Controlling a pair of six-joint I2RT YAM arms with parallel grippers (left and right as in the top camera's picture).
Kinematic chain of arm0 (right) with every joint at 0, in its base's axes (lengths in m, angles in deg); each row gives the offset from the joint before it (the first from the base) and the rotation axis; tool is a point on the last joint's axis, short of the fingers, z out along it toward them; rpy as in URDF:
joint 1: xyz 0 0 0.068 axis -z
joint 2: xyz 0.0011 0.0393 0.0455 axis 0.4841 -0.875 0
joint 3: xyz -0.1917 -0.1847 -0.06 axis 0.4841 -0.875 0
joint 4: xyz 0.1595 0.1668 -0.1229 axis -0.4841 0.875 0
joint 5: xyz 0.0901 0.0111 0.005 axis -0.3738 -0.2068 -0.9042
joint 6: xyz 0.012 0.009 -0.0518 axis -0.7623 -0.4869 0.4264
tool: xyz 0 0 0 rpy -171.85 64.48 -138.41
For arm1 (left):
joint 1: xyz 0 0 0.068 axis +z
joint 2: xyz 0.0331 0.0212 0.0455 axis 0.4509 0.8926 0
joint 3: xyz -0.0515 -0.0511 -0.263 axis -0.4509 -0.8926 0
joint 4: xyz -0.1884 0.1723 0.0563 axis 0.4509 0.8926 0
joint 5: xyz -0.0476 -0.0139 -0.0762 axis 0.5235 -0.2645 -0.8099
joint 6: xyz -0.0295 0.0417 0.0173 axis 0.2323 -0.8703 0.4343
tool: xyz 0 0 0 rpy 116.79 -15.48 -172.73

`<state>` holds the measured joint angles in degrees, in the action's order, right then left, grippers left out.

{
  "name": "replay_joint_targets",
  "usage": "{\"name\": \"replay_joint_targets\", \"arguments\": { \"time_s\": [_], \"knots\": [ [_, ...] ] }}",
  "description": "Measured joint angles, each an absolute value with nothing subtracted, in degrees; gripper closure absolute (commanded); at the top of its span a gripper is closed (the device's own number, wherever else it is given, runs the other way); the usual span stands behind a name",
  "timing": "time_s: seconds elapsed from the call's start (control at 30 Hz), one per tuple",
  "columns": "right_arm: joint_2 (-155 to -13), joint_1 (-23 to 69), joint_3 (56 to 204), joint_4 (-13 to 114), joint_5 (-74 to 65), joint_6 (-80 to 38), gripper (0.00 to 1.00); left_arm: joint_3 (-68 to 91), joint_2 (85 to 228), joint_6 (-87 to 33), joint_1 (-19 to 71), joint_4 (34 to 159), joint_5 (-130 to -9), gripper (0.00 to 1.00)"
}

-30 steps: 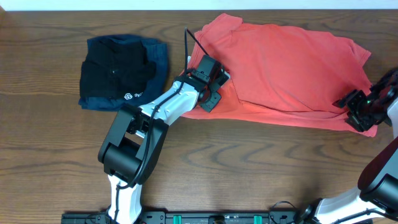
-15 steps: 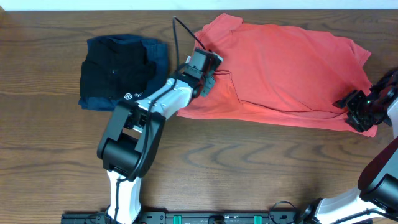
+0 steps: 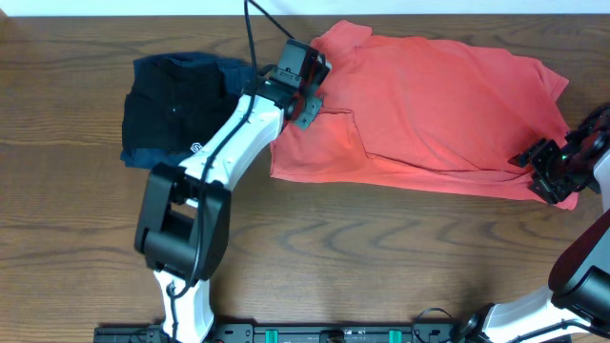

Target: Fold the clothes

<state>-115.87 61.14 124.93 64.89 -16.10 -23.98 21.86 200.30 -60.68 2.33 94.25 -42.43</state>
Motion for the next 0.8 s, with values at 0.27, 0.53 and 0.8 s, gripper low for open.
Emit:
{"name": "replay_joint_targets", "arguments": {
  "time_s": [0.27,0.53,0.8],
  "knots": [
    [-115.87,69.2,124.93,64.35,-16.21,-23.77,0.32,22.01,199.68,-59.02,2.2,113.44,-48.09,0.38],
    [-115.87,77.25,124.9,58.09,-23.16,-22.3,0.41,22.01,199.68,-56.86,2.2,116.59,-49.08,0.37],
    [-117.29,69.55,124.82,58.05,-22.01,-23.07,0.39,18.97,199.7,-55.77,2.2,115.78,-49.36,0.36]
  ]
}}
